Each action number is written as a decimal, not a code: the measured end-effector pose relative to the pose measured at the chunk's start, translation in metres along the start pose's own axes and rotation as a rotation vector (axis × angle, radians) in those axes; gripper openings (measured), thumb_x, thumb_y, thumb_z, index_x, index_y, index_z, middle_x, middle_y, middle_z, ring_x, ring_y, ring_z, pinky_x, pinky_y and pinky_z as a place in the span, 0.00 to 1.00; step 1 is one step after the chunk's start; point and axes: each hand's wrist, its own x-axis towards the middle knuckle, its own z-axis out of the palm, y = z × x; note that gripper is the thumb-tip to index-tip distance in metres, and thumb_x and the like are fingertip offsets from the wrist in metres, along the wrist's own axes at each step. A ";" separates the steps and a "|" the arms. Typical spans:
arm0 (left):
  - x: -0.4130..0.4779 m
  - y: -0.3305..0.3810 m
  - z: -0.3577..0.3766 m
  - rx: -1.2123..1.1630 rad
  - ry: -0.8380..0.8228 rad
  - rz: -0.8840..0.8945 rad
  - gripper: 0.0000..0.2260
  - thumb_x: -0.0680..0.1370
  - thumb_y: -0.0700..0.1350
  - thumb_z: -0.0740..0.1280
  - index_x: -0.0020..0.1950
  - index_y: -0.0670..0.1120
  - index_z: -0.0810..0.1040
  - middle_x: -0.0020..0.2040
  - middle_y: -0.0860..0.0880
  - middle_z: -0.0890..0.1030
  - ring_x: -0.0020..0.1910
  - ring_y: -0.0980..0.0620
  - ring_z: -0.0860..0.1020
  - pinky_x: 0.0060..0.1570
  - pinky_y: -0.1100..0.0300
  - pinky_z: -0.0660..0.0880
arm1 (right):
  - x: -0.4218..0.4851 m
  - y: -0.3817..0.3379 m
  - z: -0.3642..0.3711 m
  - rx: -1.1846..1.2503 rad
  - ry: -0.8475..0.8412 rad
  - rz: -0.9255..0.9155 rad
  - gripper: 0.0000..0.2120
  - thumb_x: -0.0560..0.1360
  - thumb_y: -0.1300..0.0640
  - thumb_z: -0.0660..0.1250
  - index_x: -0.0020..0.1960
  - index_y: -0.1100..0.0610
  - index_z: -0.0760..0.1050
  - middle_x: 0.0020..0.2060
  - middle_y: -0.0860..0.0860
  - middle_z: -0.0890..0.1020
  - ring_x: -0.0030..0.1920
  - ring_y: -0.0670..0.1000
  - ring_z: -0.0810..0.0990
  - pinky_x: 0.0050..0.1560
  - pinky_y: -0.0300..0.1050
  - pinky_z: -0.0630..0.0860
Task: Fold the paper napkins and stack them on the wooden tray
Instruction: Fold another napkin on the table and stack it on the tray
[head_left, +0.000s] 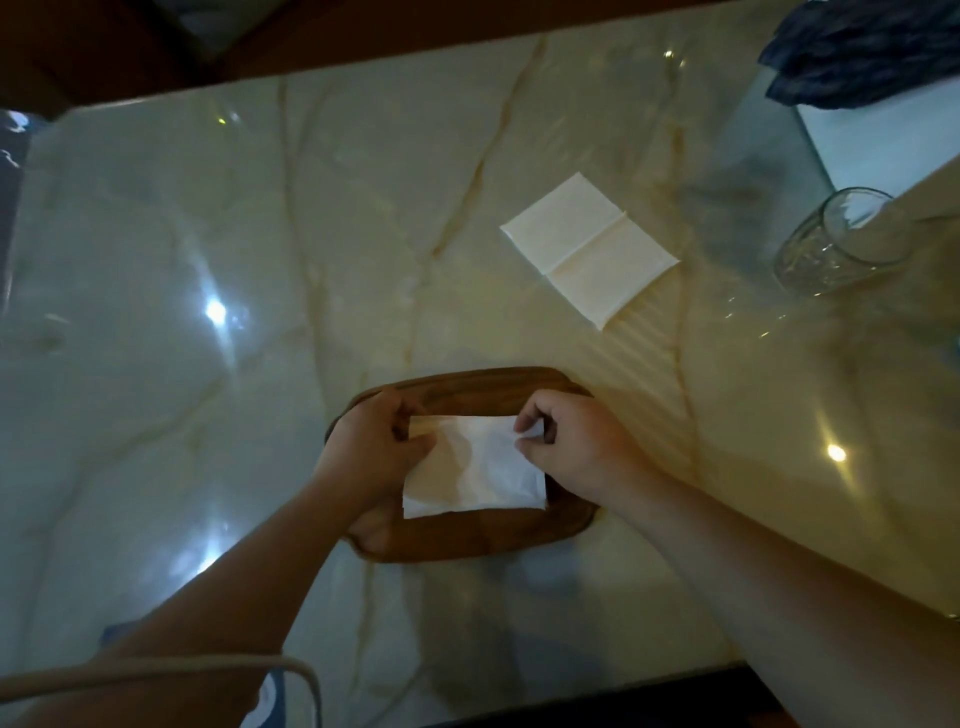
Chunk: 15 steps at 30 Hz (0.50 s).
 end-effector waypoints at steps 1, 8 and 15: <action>0.000 0.001 0.000 0.049 0.001 0.012 0.15 0.71 0.44 0.73 0.37 0.61 0.69 0.38 0.57 0.75 0.41 0.51 0.77 0.44 0.47 0.79 | 0.001 0.000 0.001 -0.015 -0.005 -0.011 0.04 0.71 0.57 0.71 0.44 0.52 0.77 0.29 0.42 0.72 0.29 0.44 0.71 0.32 0.38 0.66; 0.001 0.002 -0.009 0.298 0.008 0.029 0.18 0.70 0.59 0.69 0.55 0.56 0.69 0.49 0.53 0.73 0.45 0.49 0.77 0.45 0.49 0.79 | 0.006 0.010 -0.009 -0.124 0.001 -0.137 0.09 0.70 0.49 0.70 0.47 0.51 0.75 0.46 0.46 0.73 0.43 0.45 0.74 0.43 0.40 0.72; 0.063 0.046 -0.027 0.324 0.108 0.160 0.18 0.73 0.59 0.66 0.59 0.52 0.71 0.54 0.50 0.75 0.45 0.49 0.77 0.46 0.50 0.79 | 0.055 0.036 -0.074 -0.091 0.287 -0.015 0.10 0.68 0.51 0.74 0.45 0.52 0.77 0.43 0.49 0.77 0.34 0.40 0.72 0.36 0.34 0.67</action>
